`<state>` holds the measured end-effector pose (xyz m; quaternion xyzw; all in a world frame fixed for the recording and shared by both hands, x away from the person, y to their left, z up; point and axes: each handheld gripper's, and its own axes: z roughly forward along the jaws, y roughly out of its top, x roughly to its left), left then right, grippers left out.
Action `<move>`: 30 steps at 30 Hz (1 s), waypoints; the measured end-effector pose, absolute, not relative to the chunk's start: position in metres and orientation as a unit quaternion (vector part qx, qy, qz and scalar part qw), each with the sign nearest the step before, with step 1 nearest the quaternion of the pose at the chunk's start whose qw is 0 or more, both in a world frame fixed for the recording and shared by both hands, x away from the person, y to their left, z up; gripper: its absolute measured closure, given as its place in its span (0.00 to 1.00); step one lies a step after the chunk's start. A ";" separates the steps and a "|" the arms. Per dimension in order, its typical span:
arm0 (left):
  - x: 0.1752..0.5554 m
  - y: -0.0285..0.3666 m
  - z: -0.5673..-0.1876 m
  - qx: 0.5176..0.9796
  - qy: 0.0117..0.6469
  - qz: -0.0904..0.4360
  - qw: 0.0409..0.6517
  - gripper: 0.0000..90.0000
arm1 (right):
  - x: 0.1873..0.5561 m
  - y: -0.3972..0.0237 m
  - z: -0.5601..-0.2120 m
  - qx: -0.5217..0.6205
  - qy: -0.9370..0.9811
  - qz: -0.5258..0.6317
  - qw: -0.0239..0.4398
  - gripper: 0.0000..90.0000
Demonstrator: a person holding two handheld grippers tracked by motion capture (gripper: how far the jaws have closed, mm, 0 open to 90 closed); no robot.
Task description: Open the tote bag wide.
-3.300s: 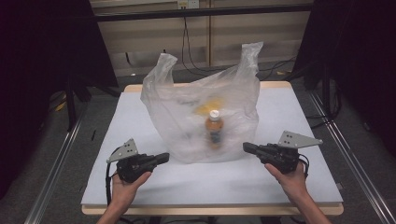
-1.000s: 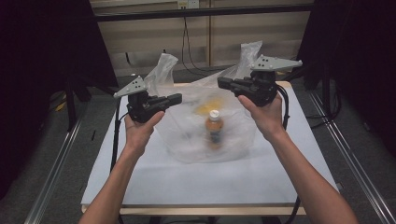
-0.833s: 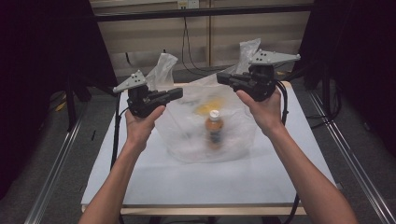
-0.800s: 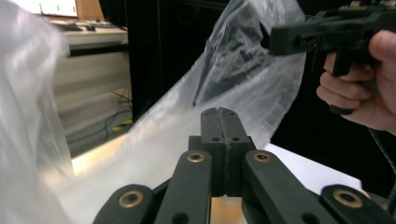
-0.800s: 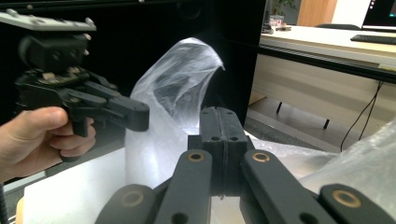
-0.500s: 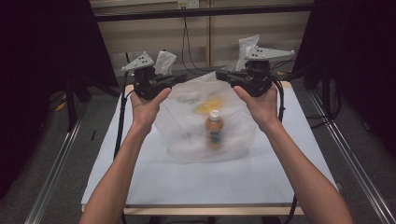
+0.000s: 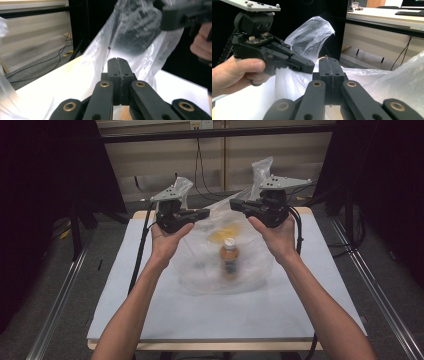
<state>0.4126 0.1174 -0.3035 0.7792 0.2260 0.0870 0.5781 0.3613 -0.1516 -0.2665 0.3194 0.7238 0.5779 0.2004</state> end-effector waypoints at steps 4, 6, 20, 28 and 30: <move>0.406 0.112 -0.309 0.784 0.215 0.084 0.577 1.00 | 0.361 -0.150 -0.268 0.320 0.722 0.581 0.197 1.00; 0.402 0.109 -0.313 0.789 0.208 0.083 0.572 1.00 | 0.360 -0.149 -0.269 0.317 0.725 0.579 0.198 1.00; 0.383 0.087 -0.337 0.806 0.189 0.066 0.556 1.00 | 0.360 -0.149 -0.303 0.333 0.738 0.555 0.192 1.00; 0.382 0.089 -0.356 0.807 0.199 0.051 0.553 1.00 | 0.359 -0.162 -0.337 0.360 0.739 0.541 0.177 1.00; 0.384 0.090 -0.361 0.807 0.204 0.049 0.552 1.00 | 0.357 -0.165 -0.349 0.369 0.736 0.542 0.170 1.00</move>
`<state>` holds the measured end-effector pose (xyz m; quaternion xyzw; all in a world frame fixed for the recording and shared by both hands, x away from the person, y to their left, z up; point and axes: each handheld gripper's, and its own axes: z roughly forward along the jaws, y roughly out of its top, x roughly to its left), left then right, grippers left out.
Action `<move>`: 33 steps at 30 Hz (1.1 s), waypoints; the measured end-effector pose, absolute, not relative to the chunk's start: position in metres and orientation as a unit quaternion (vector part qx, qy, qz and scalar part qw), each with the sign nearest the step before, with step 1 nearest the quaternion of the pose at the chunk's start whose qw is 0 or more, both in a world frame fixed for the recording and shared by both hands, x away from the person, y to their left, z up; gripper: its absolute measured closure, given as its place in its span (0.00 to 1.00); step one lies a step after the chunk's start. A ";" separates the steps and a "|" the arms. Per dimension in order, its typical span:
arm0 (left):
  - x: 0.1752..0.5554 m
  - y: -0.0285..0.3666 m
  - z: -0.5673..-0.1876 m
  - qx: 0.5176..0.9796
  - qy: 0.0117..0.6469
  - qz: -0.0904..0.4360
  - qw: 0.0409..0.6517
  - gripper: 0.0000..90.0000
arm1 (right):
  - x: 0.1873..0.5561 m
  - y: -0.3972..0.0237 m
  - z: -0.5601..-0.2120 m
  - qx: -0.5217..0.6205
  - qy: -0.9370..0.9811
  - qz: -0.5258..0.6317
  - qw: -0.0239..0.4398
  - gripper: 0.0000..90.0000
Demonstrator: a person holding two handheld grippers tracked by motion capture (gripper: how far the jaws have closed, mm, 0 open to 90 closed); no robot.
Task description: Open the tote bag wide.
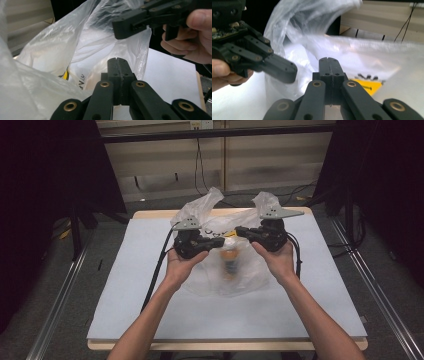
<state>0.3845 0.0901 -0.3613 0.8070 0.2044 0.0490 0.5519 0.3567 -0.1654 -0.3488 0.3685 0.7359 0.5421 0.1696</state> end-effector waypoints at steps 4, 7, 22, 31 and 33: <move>0.387 0.089 -0.371 0.807 0.214 0.041 0.550 1.00 | 0.356 -0.167 -0.362 0.375 0.739 0.536 0.161 1.00; 0.390 0.092 -0.381 0.809 0.223 0.038 0.543 1.00 | 0.355 -0.170 -0.375 0.381 0.739 0.534 0.155 1.00; 0.388 0.105 -0.417 0.806 0.244 0.015 0.540 1.00 | 0.347 -0.177 -0.410 0.386 0.746 0.525 0.138 1.00; 0.385 0.102 -0.438 0.824 0.239 0.012 0.513 1.00 | 0.344 -0.181 -0.435 0.399 0.743 0.524 0.116 1.00; 0.385 0.103 -0.441 0.827 0.239 0.013 0.508 1.00 | 0.343 -0.181 -0.437 0.398 0.745 0.523 0.116 1.00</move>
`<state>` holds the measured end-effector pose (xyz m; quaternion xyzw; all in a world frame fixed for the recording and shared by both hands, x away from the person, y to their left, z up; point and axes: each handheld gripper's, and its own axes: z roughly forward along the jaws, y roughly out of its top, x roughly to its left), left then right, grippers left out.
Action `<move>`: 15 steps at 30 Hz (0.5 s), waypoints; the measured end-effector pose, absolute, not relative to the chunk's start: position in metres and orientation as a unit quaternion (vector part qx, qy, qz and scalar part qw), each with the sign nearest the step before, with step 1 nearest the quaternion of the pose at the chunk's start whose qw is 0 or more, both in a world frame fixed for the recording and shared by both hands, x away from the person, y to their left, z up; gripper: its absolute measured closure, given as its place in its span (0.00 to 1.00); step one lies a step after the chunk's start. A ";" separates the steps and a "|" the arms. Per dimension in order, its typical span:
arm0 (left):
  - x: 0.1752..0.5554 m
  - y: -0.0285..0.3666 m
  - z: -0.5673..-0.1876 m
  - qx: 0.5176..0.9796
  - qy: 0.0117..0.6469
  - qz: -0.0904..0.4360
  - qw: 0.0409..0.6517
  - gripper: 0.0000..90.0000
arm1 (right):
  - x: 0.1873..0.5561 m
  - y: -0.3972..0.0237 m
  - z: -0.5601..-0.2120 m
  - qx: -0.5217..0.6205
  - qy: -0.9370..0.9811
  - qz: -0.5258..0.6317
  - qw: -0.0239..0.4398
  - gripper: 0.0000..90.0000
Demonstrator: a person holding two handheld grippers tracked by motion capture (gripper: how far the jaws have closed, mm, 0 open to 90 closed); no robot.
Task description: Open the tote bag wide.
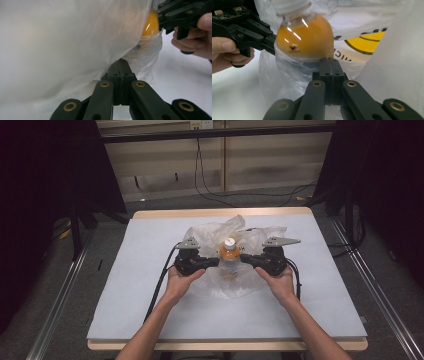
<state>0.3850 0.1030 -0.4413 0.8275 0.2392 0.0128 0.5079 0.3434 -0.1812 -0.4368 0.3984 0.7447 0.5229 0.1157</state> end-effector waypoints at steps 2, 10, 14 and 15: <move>0.386 0.106 -0.449 0.832 0.244 0.012 0.497 1.00 | 0.341 -0.183 -0.444 0.400 0.747 0.519 0.112 1.00; 0.389 0.110 -0.462 0.829 0.258 0.006 0.496 1.00 | 0.342 -0.181 -0.456 0.395 0.764 0.498 0.108 1.00; 0.388 0.112 -0.469 0.840 0.259 0.008 0.477 1.00 | 0.342 -0.179 -0.465 0.397 0.775 0.482 0.100 1.00; 0.388 0.113 -0.470 0.840 0.259 0.007 0.476 1.00 | 0.342 -0.179 -0.467 0.397 0.777 0.479 0.097 1.00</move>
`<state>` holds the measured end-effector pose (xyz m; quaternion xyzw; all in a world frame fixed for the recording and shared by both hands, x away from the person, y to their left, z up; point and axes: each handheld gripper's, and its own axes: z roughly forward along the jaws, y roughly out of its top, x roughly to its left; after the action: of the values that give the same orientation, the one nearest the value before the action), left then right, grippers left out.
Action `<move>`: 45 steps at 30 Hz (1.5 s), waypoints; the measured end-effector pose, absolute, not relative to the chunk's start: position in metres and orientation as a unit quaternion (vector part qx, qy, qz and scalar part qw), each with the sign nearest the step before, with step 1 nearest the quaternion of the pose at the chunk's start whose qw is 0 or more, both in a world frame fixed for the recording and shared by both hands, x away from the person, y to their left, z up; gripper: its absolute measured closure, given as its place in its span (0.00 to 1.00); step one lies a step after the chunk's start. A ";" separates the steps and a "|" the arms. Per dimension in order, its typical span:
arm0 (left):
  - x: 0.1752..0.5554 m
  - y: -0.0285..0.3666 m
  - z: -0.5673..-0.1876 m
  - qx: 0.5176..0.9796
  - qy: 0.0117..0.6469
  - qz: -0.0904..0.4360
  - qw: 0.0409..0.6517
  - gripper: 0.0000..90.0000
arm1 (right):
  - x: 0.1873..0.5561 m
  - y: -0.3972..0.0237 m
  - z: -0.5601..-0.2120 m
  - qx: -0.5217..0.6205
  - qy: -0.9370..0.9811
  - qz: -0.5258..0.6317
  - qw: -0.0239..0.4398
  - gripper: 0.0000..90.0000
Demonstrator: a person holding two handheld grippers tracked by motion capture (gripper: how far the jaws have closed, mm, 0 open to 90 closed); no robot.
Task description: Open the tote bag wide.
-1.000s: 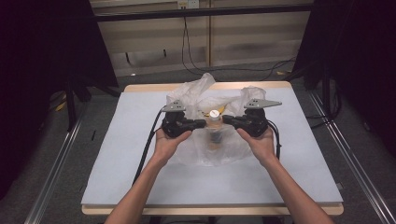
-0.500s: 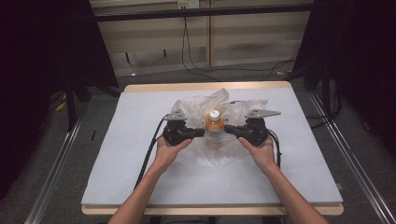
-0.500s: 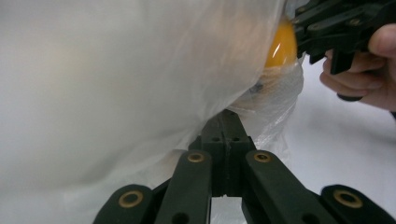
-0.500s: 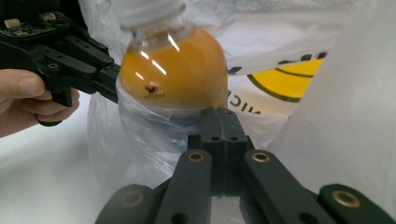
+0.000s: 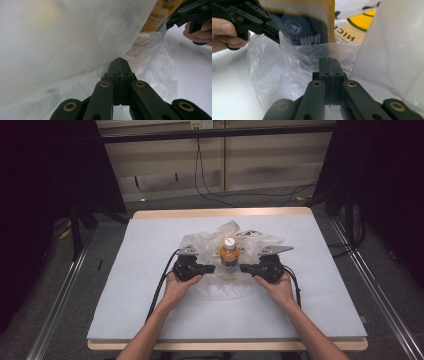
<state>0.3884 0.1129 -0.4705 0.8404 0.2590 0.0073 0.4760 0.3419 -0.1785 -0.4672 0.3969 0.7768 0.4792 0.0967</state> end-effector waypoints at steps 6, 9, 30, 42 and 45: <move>0.389 0.111 -0.480 0.850 0.264 0.000 0.456 1.00 | 0.343 -0.178 -0.477 0.394 0.794 0.454 0.091 1.00; 0.388 0.111 -0.482 0.853 0.262 -0.001 0.451 1.00 | 0.344 -0.177 -0.483 0.396 0.804 0.437 0.083 1.00; 0.373 0.108 -0.484 0.880 0.248 -0.015 0.404 1.00 | 0.335 -0.176 -0.484 0.381 0.815 0.430 0.070 1.00; 0.357 0.126 -0.452 0.858 0.233 -0.002 0.458 1.00 | 0.311 -0.189 -0.447 0.361 0.788 0.491 0.090 1.00; 0.355 0.127 -0.443 0.853 0.228 0.001 0.469 1.00 | 0.306 -0.195 -0.437 0.359 0.781 0.503 0.094 1.00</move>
<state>0.3547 0.1267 -0.4425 0.8534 0.2276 0.0011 0.4690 0.3056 -0.1950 -0.4372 0.3593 0.7806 0.5028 0.0936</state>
